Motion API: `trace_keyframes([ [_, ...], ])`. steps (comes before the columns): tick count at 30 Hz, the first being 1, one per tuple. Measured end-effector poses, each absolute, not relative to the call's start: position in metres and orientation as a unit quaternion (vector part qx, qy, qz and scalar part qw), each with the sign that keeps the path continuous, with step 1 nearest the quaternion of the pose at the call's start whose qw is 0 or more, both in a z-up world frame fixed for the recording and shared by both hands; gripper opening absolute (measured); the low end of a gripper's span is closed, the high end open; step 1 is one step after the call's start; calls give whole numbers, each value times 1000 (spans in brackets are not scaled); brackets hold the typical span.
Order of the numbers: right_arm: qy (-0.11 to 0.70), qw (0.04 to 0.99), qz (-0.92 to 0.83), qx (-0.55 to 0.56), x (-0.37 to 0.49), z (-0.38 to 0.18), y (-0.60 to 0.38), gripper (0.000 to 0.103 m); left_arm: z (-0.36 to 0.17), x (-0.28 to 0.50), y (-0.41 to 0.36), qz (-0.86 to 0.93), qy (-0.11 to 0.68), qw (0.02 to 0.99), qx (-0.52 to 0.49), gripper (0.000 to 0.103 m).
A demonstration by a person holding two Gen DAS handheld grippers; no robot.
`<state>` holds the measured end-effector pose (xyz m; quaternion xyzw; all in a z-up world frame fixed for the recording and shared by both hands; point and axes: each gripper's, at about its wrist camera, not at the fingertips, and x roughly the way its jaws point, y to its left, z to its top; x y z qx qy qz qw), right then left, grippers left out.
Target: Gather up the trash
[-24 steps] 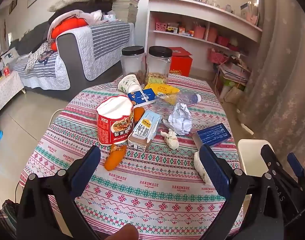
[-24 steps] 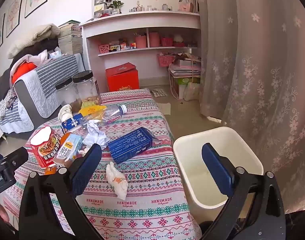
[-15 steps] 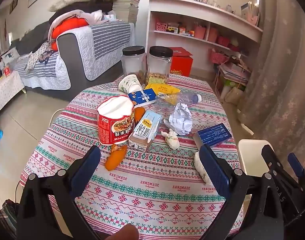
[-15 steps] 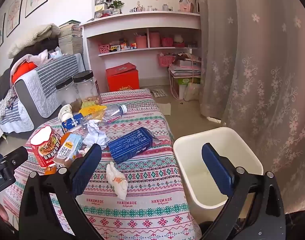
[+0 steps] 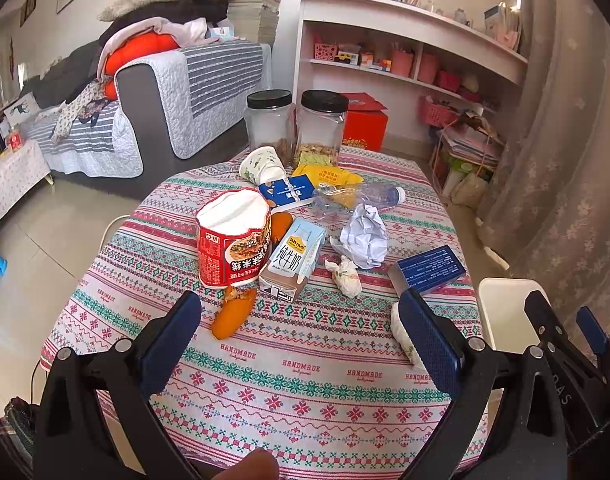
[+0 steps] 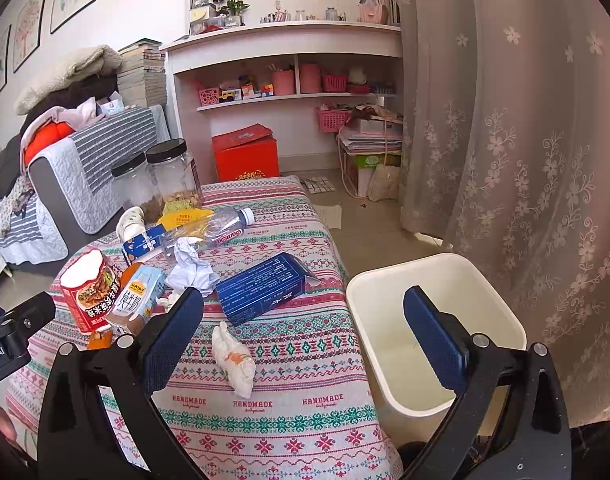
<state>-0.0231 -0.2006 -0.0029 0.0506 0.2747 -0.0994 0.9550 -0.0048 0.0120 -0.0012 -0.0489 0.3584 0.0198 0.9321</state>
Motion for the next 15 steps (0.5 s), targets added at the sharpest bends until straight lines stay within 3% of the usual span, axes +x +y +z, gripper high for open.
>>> trace_keyframes([
  [15,277,954,-100,49,-23,-6,-200,96,-4,-7,17,21,360,931,-49,96],
])
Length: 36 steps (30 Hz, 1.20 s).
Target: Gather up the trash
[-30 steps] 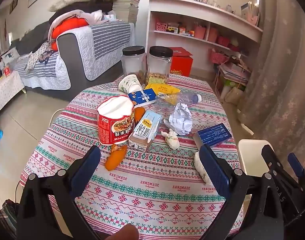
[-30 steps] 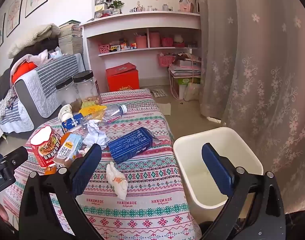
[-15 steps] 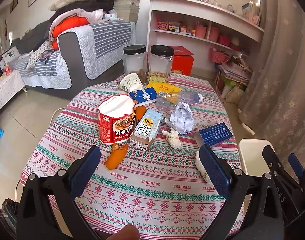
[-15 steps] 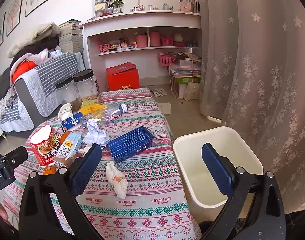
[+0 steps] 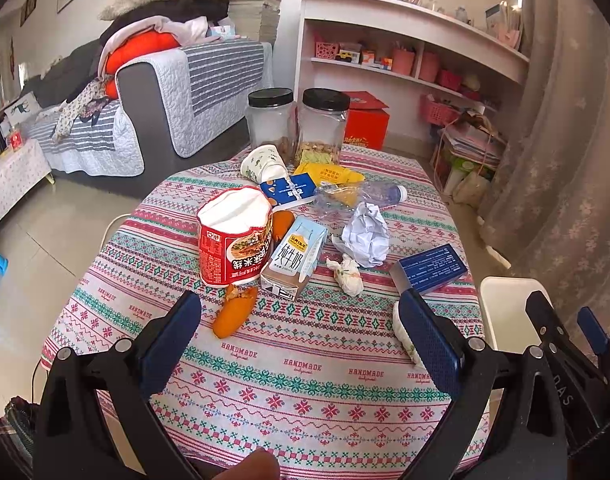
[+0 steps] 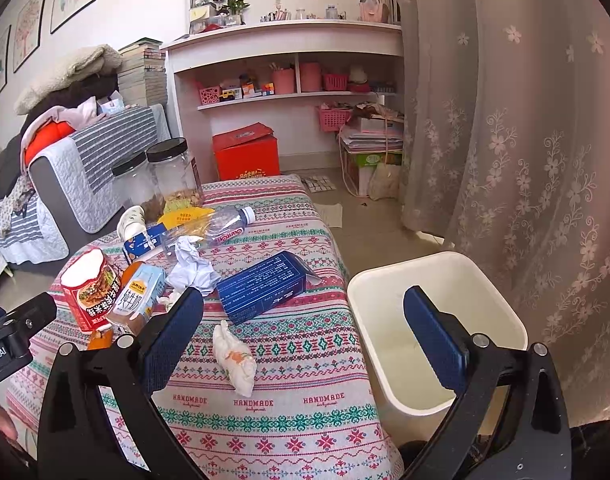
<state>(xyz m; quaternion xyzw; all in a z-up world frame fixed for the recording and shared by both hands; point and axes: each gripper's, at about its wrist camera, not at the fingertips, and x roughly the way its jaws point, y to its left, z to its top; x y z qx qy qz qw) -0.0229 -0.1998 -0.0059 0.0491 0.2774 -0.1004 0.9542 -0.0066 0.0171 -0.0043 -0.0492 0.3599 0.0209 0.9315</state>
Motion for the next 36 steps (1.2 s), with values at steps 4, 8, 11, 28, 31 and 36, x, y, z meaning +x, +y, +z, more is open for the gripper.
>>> trace_keyframes([
  [4,278,954,-100,49,-23,-6,-200,96,-5,-7,18,22,361,931,-49,96],
  [8,279,954,-101,48,-23,-7,-200,96,-7,-6,18,24,362,930,-49,96],
  [11,275,955,-100,51,-23,-7,-200,96,-7,-6,19,24,362,930,-49,96],
  [28,345,933,-84,62,-7,-24,-197,96,-14,3,22,34,394,916,-63,96],
  [31,386,914,-72,99,-2,-29,-208,96,-7,15,35,38,409,907,-89,96],
  [36,427,884,-53,180,8,-48,-228,96,-6,52,69,36,451,881,-135,96],
])
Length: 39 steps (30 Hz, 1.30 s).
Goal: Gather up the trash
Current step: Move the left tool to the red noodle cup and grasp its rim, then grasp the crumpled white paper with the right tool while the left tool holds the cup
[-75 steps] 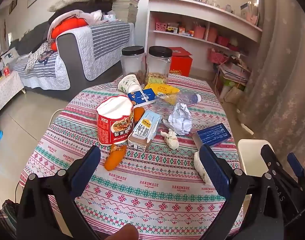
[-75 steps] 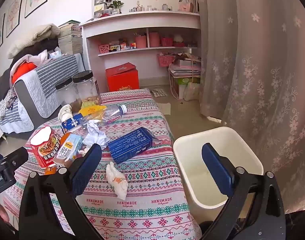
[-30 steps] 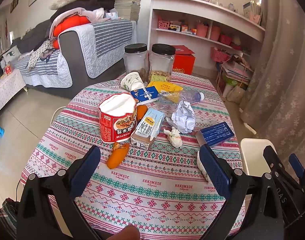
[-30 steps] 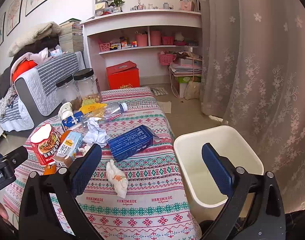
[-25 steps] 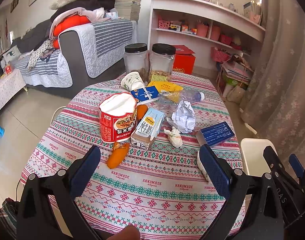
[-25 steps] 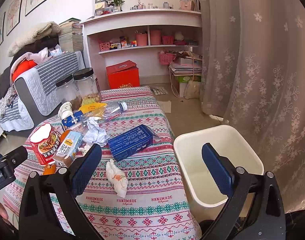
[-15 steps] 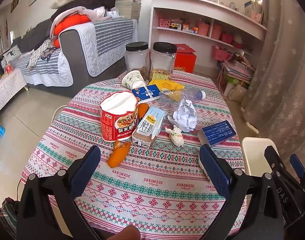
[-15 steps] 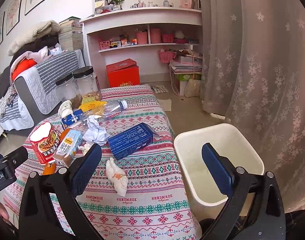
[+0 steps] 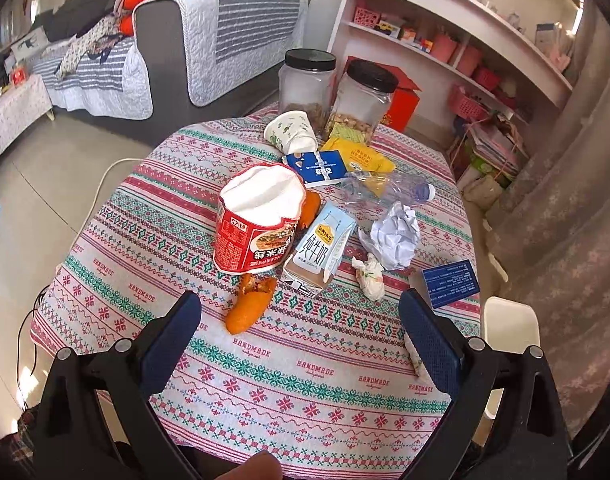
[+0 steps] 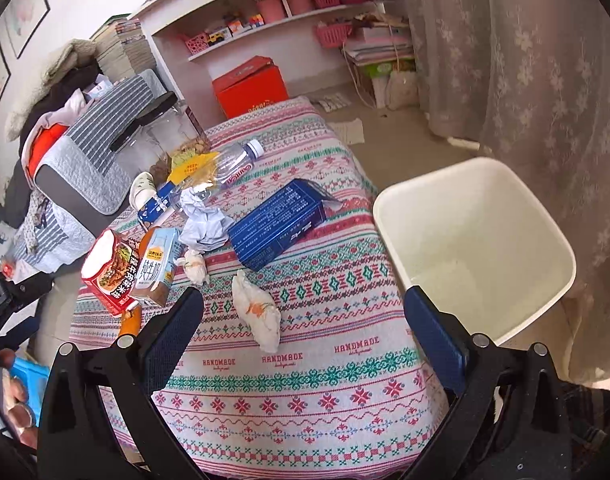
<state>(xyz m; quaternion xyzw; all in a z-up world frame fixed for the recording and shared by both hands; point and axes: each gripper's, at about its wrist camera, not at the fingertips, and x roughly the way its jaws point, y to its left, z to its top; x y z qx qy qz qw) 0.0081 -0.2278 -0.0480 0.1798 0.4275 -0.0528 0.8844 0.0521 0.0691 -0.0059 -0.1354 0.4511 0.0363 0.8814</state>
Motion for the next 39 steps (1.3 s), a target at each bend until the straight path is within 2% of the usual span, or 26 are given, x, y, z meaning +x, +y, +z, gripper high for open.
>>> trace_keyframes([
  [5,466,849,-46,245,20,-64,-243,96,-21,96,110,35,493,848,-192,96],
  [11,494,834,-25,244,42,-56,-235,96,-51,123,136,7,523,820,-230,96],
  [20,507,849,7,152,101,-36,-204,96,-64,148,103,-14,545,835,-77,96],
  [31,491,857,155,33,167,-66,-157,96,-87,173,97,18,555,831,-15,96],
  [33,490,855,166,11,175,-71,-148,96,-86,173,95,28,547,837,-2,94],
  [34,490,854,176,7,179,-73,-146,96,-85,173,96,26,545,838,-7,83],
  [35,490,853,181,3,184,-76,-143,96,-84,173,97,23,547,836,-14,78],
  [39,492,848,199,-8,200,-85,-135,96,-77,171,105,22,540,841,-38,76],
])
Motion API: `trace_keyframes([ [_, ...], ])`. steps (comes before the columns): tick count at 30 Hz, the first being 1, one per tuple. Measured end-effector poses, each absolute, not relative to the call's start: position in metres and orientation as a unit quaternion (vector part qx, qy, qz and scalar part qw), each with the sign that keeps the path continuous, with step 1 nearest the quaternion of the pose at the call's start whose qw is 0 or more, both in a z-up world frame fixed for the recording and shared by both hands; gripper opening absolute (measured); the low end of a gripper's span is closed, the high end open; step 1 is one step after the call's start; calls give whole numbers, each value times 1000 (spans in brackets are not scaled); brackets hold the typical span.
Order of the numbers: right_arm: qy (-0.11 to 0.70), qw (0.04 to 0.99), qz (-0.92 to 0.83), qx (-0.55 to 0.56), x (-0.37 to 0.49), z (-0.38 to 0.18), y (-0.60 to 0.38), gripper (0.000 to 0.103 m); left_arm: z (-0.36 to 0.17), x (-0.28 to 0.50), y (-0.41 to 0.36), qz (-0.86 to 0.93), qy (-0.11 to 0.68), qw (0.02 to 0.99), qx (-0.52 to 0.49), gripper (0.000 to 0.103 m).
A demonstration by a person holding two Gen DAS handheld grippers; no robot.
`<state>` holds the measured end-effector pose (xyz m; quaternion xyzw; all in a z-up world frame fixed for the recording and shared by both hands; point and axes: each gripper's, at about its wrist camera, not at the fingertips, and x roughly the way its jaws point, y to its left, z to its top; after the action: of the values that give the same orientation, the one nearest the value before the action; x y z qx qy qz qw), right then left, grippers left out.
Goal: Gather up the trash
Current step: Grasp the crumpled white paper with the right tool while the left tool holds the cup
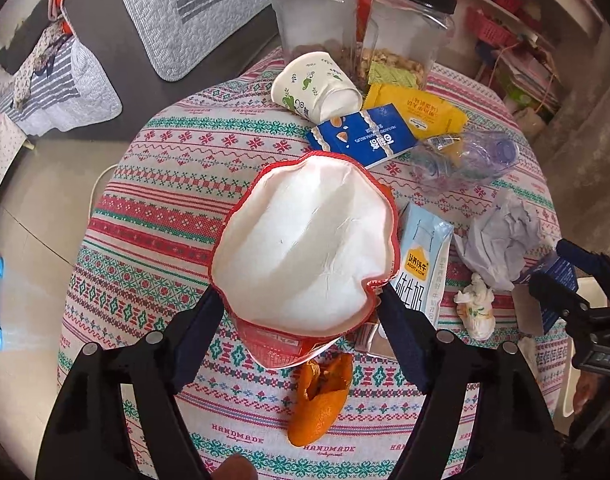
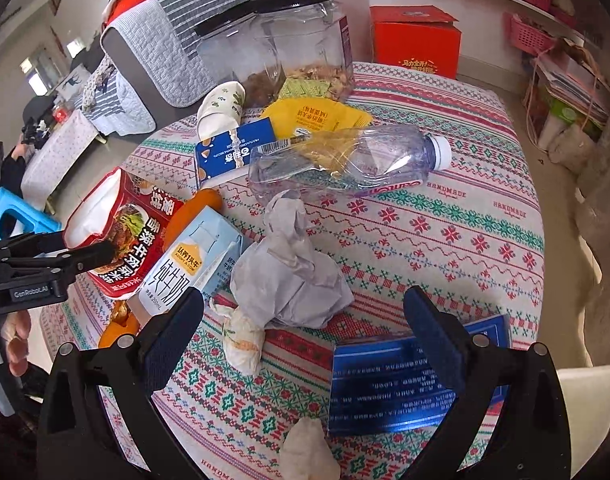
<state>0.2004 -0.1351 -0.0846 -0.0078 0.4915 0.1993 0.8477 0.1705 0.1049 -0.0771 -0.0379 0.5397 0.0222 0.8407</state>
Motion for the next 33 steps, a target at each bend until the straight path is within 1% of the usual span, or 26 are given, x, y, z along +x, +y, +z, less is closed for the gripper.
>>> trace_keyframes([
  [1,494,846,202,-7,204,-87,-134,96,-74,169,107,22,536,843,-43,76],
  [2,496,843,207,-2,208,-90,-133,94,-70,168,109,22,530,846,-47,75],
  [3,497,841,211,4,211,-91,-133,87,-65,166,110,21,523,850,-51,75],
  [4,500,839,215,12,215,-93,-132,84,-59,165,112,17,516,855,-55,76],
  [6,504,834,222,31,221,-96,-131,74,-48,161,114,10,502,862,-63,76],
  [7,505,832,225,40,222,-96,-131,72,-44,159,114,7,496,866,-67,76],
  [9,509,829,226,50,225,-99,-129,61,-36,157,114,2,485,872,-72,76],
  [10,512,828,222,50,226,-100,-127,58,-33,156,114,-1,481,873,-74,76],
  [12,516,828,213,56,227,-103,-125,45,-30,155,114,-8,475,876,-81,76],
  [14,517,829,204,62,227,-104,-127,38,-28,153,113,-13,469,879,-89,76],
  [16,518,830,196,68,227,-105,-130,34,-25,150,110,-15,465,880,-93,76],
  [17,517,832,191,70,227,-105,-131,25,-24,149,109,-16,463,881,-94,76],
  [18,516,833,187,72,225,-104,-133,20,-23,149,109,-16,461,882,-95,76],
  [20,511,837,182,79,222,-100,-136,15,-21,148,107,-18,458,883,-98,76],
  [33,451,872,169,85,187,-52,-156,14,-2,139,83,-42,428,895,-117,76],
])
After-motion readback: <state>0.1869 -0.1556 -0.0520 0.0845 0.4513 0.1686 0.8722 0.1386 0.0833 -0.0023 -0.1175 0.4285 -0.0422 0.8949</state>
